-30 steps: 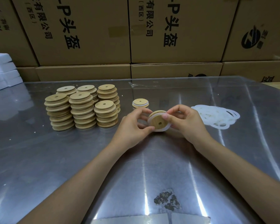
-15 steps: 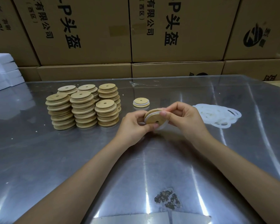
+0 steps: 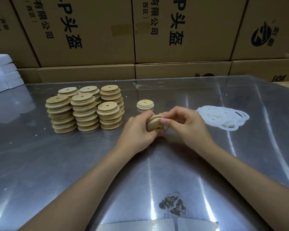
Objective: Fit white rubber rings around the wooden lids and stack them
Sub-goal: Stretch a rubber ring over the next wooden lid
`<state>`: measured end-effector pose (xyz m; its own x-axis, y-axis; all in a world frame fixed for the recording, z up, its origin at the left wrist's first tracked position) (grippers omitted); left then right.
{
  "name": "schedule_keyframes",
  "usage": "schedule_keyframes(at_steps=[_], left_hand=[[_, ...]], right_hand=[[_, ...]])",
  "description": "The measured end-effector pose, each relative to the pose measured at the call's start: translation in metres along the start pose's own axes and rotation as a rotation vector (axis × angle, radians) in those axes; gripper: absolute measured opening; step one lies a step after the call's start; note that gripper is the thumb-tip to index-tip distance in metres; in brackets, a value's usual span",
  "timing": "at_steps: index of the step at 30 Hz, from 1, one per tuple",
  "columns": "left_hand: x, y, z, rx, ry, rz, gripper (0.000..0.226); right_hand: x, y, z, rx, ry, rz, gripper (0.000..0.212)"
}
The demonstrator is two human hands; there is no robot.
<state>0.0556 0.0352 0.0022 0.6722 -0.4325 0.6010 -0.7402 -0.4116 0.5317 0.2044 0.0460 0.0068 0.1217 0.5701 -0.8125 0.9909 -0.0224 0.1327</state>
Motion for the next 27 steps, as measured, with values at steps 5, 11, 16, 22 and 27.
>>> schedule_keyframes(at_steps=[5, 11, 16, 22, 27], left_hand=[[-0.0058, -0.0031, -0.0031, -0.024, 0.084, 0.144, 0.027], [-0.0061, -0.0074, 0.0, -0.003, 0.125, 0.306, 0.039], [-0.0041, -0.0073, 0.0002, 0.02, 0.171, 0.414, 0.045], [-0.0067, -0.0028, -0.0026, 0.003, 0.086, 0.267, 0.039], [-0.0069, -0.0032, -0.005, -0.026, 0.146, 0.451, 0.046]], right_hand=[[0.0014, -0.0019, -0.0022, -0.03, -0.144, -0.229, 0.014], [-0.0013, -0.0012, -0.002, -0.026, -0.111, -0.159, 0.013], [0.0031, 0.0001, -0.0015, 0.014, -0.046, -0.059, 0.008], [0.0034, -0.0002, 0.0005, 0.021, -0.068, -0.016, 0.018], [0.0033, -0.0012, -0.0005, 0.007, -0.247, -0.161, 0.014]])
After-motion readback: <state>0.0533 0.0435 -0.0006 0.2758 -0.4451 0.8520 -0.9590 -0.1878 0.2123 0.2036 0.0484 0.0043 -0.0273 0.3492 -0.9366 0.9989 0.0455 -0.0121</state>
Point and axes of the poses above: each hand's wrist, its own z-axis away from the middle knuckle, its own y-axis out of the back of the hand, x = y × z, the point moved 4 cm from there along -z, towards the middle knuckle, and after that the axes turned 9 degrees about x, right-handed, at the moved point
